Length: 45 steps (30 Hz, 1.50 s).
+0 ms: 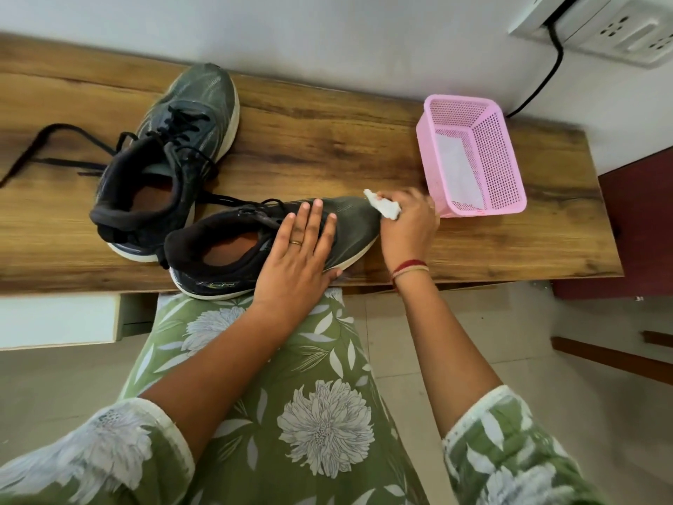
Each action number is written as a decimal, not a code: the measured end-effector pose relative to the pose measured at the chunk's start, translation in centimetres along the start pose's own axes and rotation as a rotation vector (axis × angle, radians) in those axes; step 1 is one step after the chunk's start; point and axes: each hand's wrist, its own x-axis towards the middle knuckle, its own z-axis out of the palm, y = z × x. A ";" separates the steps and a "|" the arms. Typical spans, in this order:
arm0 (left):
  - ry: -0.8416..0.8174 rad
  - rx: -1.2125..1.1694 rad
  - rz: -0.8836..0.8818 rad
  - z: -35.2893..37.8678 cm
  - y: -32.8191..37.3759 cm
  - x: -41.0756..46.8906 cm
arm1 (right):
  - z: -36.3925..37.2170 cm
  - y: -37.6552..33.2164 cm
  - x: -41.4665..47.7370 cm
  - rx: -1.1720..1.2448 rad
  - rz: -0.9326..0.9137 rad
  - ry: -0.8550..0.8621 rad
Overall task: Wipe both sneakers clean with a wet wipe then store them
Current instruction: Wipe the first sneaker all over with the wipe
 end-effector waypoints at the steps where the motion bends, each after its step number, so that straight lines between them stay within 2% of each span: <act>1: 0.005 -0.006 -0.001 0.1 0.0 0.0 | -0.2 0.4 -0.7 0.081 0.039 0.020; 3: 0.009 -0.005 -0.009 0.2 0.0 0.0 | -0.3 0.9 -2.8 0.223 0.055 0.028; 5: 0.002 -0.011 -0.010 0.3 0.1 -0.1 | -0.3 0.8 -4.2 0.260 0.021 -0.001; 11: -0.016 -0.026 -0.014 -0.1 0.0 0.2 | 0.6 -0.5 -0.2 0.181 -0.027 -0.037; 14: -0.064 -0.036 -0.008 -0.3 -0.1 0.3 | 0.2 -0.3 -2.4 0.132 0.014 -0.072; 17: -0.108 -0.058 -0.006 -0.8 -0.3 0.3 | -0.2 -0.2 -5.6 0.163 -0.040 -0.098; 20: -0.117 -0.363 -0.056 -2.7 -1.0 0.9 | -0.9 -0.1 -6.0 0.428 0.164 0.000; 22: 0.027 -0.547 -0.148 -4.5 -1.9 1.1 | -1.7 -0.5 -5.6 0.684 0.379 0.072; 24: 0.202 -0.589 -0.311 -6.0 -3.4 1.0 | -2.5 -0.8 -4.9 0.946 0.580 0.103; 26: 0.104 -0.535 -0.414 -7.2 -4.8 0.7 | -2.9 -0.9 -4.2 1.091 0.695 0.109; 29: -0.157 -0.341 -0.351 -7.3 -5.2 0.7 | -3.1 -0.9 -3.9 1.197 0.772 0.049; 35: -0.294 -0.003 -0.210 -8.6 -3.2 3.7 | -3.3 -1.0 -3.8 1.329 0.843 -0.119; 37: -0.342 -0.023 -0.217 -8.8 -3.1 4.4 | -3.5 -0.9 -3.3 1.320 0.840 -0.191; 39: -0.366 -0.159 -0.258 -8.7 -3.8 4.2 | -4.1 -1.1 -2.6 1.308 0.834 -0.242; 42: -0.384 -0.337 -0.319 -8.4 -6.1 2.8 | -4.9 -1.3 -1.4 1.280 0.832 -0.253; 45: -0.422 -0.407 -0.350 -8.0 -7.8 1.3 | -5.3 -2.0 -0.5 1.250 0.827 -0.256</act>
